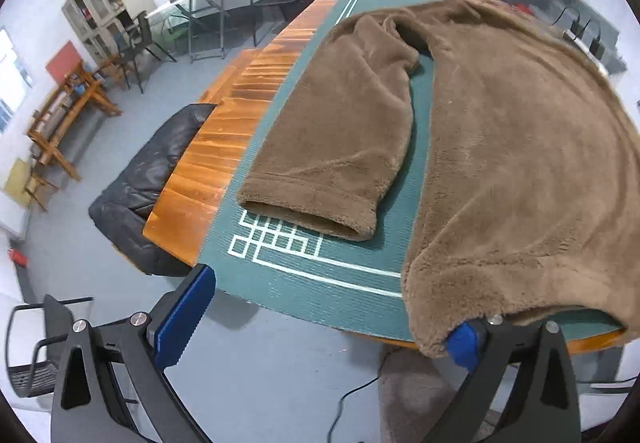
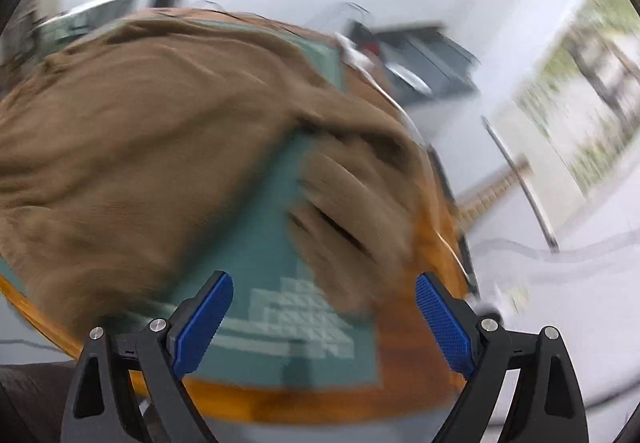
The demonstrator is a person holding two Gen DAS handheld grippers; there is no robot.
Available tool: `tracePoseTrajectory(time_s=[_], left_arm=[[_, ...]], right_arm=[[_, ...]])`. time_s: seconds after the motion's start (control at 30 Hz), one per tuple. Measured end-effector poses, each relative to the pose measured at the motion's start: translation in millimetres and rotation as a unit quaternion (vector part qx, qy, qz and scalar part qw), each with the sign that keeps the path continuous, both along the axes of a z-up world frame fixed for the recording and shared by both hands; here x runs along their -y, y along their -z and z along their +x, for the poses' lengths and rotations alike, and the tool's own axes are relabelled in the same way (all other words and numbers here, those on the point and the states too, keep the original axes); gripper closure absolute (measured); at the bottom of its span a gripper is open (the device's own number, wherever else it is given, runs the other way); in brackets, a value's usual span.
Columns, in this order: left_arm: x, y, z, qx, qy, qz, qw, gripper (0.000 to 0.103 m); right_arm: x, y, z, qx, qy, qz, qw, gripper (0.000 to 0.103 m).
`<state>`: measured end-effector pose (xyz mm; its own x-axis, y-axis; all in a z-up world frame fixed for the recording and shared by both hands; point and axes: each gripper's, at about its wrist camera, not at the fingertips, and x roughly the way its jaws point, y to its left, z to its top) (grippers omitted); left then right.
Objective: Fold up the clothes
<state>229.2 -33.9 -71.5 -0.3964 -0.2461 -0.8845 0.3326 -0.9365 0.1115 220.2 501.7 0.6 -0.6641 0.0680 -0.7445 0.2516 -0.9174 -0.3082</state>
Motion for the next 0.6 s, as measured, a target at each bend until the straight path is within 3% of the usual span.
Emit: tracePoseTrajectory(time_s=[0.27,0.33,0.43,0.5,0.57,0.6], left_arm=[[-38,7,-19,0.023,0.07,-0.023,0.997,0.001],[-41,9,-19,0.023,0.071,-0.022,0.997,0.001],[-38,9,-19,0.018,0.062,-0.018,0.9977,0.001],[-34,9,-17,0.015,0.05,-0.013,0.9985,0.001],[-32,8,-14,0.012,0.04,-0.007,0.9991,0.001],[-32,8,-13,0.011,0.039,-0.005,0.9992,0.001]], right_arm=[[27,-14,26,0.013,-0.071,-0.082,0.994,0.009],[58,-7,23,0.027,-0.104,-0.087,0.99,0.009],[112,12,22,0.056,-0.187,-0.045,0.98,0.009],[131,31,22,0.072,-0.226,0.01,0.971,0.009],[132,57,17,0.106,-0.241,0.07,0.962,0.009],[124,62,15,0.115,-0.242,0.072,0.961,0.008]])
